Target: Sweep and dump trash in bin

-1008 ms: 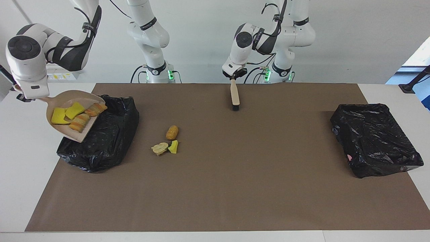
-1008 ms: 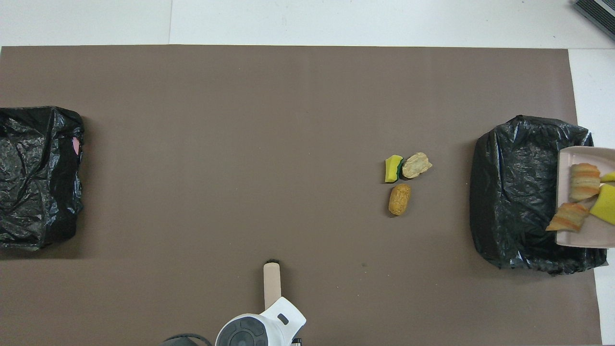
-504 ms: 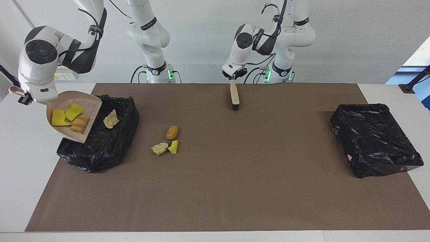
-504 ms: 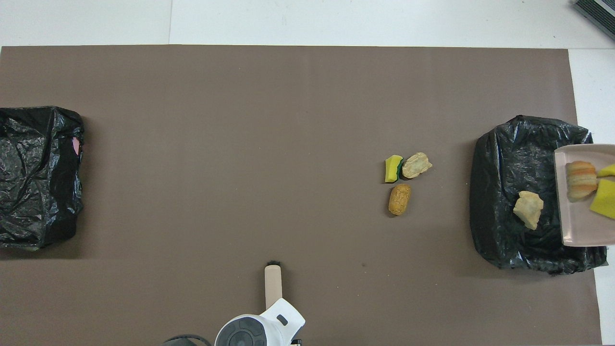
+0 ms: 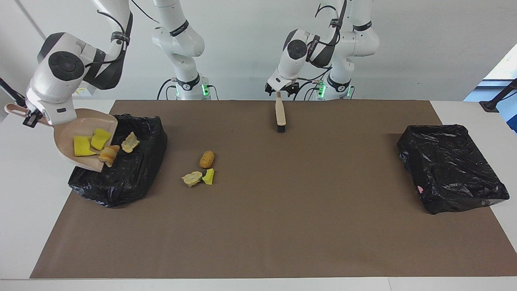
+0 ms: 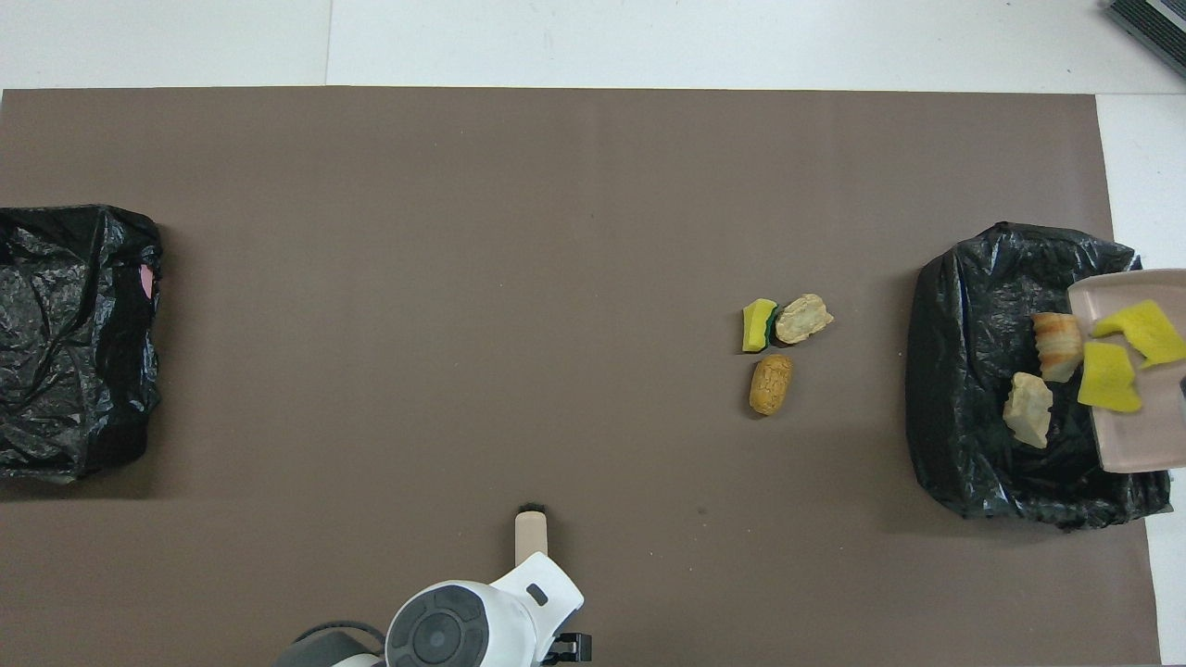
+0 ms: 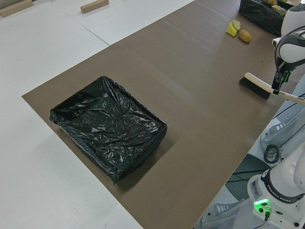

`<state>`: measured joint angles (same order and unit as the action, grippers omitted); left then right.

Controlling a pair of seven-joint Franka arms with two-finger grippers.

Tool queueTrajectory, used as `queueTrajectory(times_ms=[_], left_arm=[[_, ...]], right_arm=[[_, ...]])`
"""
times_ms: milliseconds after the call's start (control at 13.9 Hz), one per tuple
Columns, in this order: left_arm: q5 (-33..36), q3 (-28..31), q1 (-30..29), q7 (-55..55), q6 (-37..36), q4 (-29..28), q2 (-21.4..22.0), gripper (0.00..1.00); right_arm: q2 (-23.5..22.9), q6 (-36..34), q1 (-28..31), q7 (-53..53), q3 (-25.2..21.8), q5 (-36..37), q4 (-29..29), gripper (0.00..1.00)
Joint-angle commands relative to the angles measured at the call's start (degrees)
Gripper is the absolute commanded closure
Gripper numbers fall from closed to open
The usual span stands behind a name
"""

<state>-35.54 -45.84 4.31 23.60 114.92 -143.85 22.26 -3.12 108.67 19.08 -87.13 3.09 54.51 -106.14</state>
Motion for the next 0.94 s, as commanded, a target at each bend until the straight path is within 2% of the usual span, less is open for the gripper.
queueTrajectory(times_ms=[0,144,288,360,576,864], left_arm=[[7.5,5.0,-0.6,-0.8,-1.7,4.4,-2.1,0.0],[15.6,13.0,0.9,-1.4,-5.8,9.5,-4.2,0.0],[23.5,19.4,2.3,-3.6,-12.2,18.3,-9.2,0.0],[25.9,22.1,2.5,-4.5,-13.2,22.1,-11.3,0.0],[28.7,29.0,2.8,-8.0,-14.4,30.4,-14.8,0.0],[31.8,35.9,3.3,-11.4,-20.6,42.7,-19.6,0.0]], right_arm=[[1.5,-0.6,-0.4,1.2,0.2,2.5,-1.6,1.0],[2.2,-2.4,-0.5,0.6,0.3,3.6,-1.3,1.0],[3.9,-3.4,-1.1,-1.4,0.3,3.6,-0.5,1.0],[4.5,-5.2,-1.8,-2.3,0.3,3.5,0.3,1.0],[7.7,-8.7,-2.7,-5.2,0.8,2.5,0.5,1.0],[9.9,-10.1,-2.8,-6.6,1.3,-0.8,0.7,1.0]])
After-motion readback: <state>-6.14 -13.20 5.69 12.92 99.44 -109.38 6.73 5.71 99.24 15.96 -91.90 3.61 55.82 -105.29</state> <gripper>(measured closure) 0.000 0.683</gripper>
